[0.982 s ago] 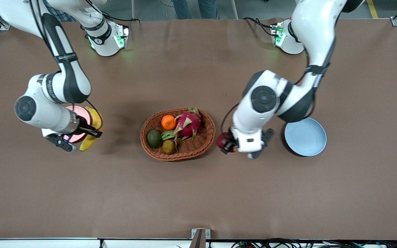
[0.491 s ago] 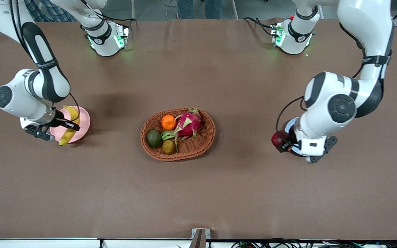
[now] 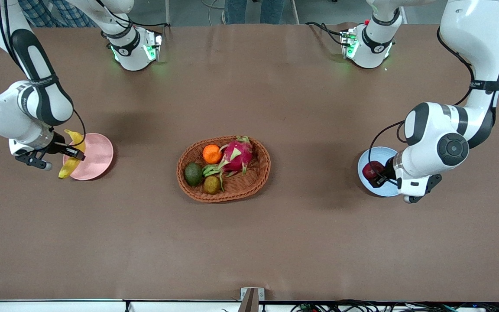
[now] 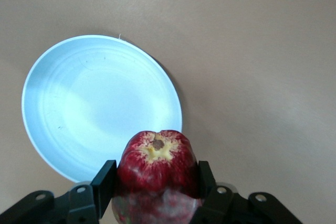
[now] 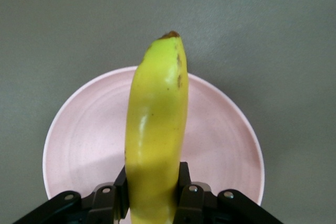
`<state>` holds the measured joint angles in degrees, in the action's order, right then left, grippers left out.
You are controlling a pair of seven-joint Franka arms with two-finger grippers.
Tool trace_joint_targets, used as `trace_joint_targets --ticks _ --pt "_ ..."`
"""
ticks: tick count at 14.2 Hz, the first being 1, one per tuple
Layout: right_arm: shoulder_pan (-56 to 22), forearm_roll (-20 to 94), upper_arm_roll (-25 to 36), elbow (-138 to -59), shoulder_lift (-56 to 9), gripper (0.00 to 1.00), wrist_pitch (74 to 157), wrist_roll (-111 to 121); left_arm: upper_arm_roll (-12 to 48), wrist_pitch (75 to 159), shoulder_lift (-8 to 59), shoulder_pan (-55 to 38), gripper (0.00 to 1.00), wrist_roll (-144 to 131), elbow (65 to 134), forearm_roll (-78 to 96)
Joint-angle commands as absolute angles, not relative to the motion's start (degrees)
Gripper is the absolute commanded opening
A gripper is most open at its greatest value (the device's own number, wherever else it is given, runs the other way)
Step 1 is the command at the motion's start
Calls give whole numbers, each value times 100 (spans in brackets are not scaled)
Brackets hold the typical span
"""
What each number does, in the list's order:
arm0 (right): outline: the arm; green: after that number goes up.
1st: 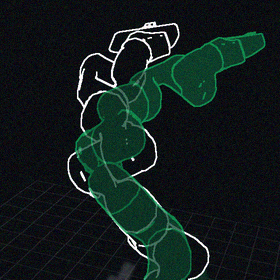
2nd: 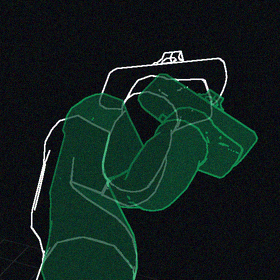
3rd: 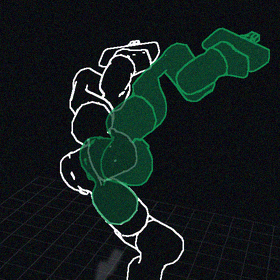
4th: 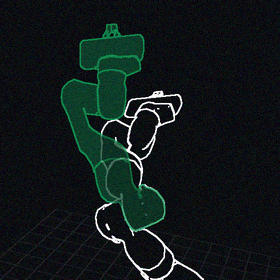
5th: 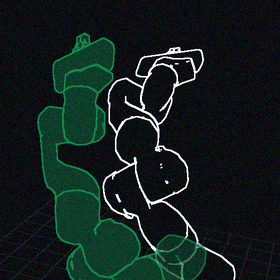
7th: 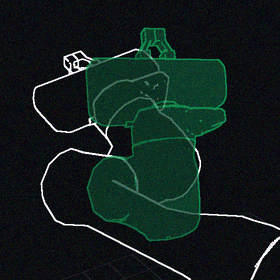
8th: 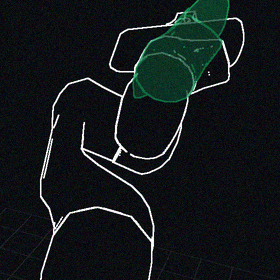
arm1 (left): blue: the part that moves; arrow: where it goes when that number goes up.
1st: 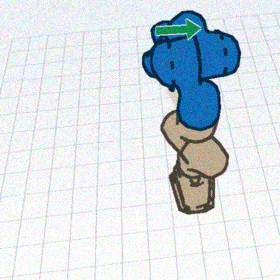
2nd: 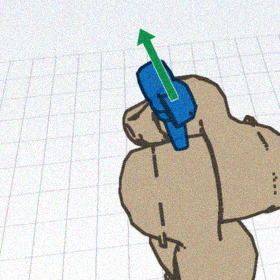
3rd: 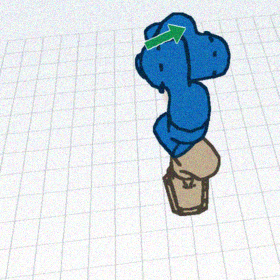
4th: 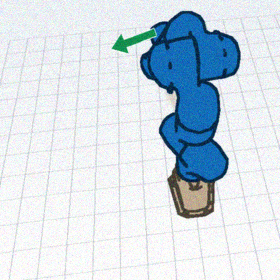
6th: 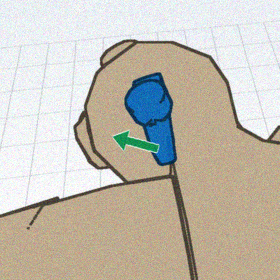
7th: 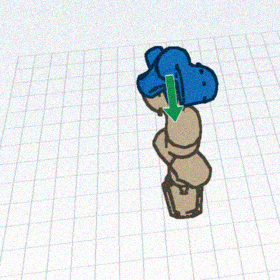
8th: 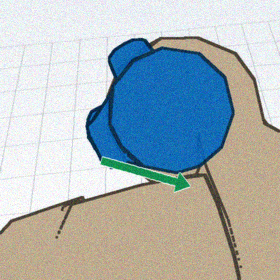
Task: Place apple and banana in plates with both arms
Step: 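Lower the banana onto the pink plate while the left gripper lowers the apple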
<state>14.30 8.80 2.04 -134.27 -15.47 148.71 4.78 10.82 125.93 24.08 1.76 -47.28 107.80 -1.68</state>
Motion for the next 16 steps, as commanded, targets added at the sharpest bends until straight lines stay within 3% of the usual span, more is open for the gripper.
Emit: trace_joint_targets --ticks 1,6,7,8,9,10,16 --pt "1494 896 106 -13623 -1529 5 15038 466 1125 12797 2426 351 33 -4693 11047 -272" --pt "1433 1107 97 -13579 -1713 16 15038 457 1125 12814 2478 580 33 -4685 11276 -527" --pt "1433 1107 97 -13562 -1731 22 15038 457 1125 12841 2513 580 33 -4685 11285 -545" --pt "1433 1107 88 -13518 -1775 40 15038 457 1125 12850 2540 589 33 -4685 11294 -545" --pt "1424 1107 88 -13483 -1793 73 15038 466 1116 12850 2566 615 34 -4685 11294 -545" --pt "1406 1107 88 -13422 -1819 100 15029 466 1125 12850 2575 667 34 -4685 11329 -545" --pt "1283 1081 97 -12790 -1828 100 14618 483 1116 12850 2654 668 36 -4720 11373 -545"
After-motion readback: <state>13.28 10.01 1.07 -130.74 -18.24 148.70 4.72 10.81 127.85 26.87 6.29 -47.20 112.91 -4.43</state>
